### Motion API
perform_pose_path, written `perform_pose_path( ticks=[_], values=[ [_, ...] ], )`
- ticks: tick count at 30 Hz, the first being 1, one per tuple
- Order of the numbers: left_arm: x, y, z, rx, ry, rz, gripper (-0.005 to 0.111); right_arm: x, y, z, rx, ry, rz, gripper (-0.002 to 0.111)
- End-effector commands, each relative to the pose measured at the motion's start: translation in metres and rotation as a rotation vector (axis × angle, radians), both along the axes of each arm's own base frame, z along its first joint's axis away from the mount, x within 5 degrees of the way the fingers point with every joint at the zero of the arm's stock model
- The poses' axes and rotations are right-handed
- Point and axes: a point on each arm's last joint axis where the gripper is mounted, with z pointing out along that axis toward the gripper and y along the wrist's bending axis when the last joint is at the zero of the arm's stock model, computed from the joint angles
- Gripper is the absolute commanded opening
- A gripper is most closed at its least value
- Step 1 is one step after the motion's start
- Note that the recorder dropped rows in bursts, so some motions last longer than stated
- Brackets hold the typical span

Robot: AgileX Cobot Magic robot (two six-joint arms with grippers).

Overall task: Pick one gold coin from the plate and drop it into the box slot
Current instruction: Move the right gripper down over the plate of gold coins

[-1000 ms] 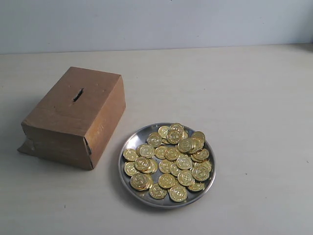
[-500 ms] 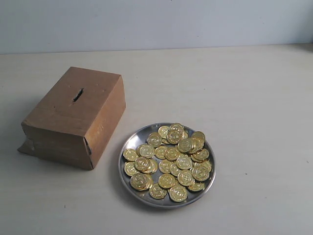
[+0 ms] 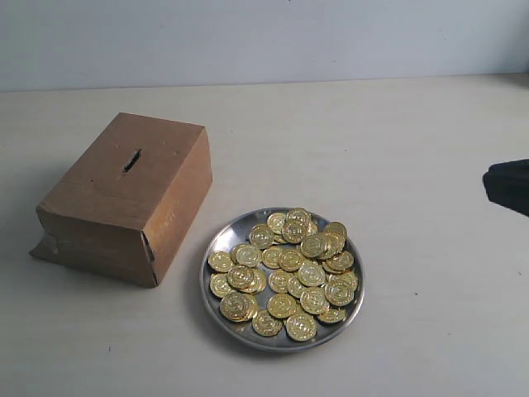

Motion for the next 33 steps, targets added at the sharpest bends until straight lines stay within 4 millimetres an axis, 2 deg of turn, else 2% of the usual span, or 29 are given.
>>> perform_pose_path(
  ticks=[1, 5, 9, 12, 15, 19, 28, 33],
  values=[
    [0.000, 0.000, 0.001, -0.002, -0.019, -0.001, 0.000, 0.005, 0.007, 0.000, -0.030, 0.046, 0.056, 0.000],
    [0.000, 0.000, 0.001, -0.002, -0.019, -0.001, 0.000, 0.014, 0.023, -0.001, -0.062, 0.128, 0.154, 0.000],
    [0.000, 0.000, 0.001, -0.002, -0.019, -0.001, 0.000, 0.030, 0.048, 0.004, -0.109, 0.192, 0.264, 0.000],
    [0.000, 0.000, 0.001, -0.002, -0.019, -0.001, 0.000, 0.053, 0.071, 0.000, -0.113, 0.253, 0.218, 0.000],
    [0.000, 0.000, 0.001, -0.002, -0.019, -0.001, 0.000, 0.067, 0.085, -0.007, -0.166, 0.286, 0.209, 0.000],
    [0.000, 0.000, 0.001, -0.002, -0.019, -0.001, 0.000, 0.088, 0.105, -0.024, -0.227, 0.353, 0.228, 0.000],
    [0.000, 0.000, 0.001, -0.002, -0.019, -0.001, 0.000, 0.114, 0.123, -0.068, -0.261, 0.449, 0.189, 0.001],
    [0.000, 0.000, 0.001, -0.002, -0.019, -0.001, 0.000, 0.125, 0.130, -0.090, -0.278, 0.471, 0.176, 0.014]
  ],
)
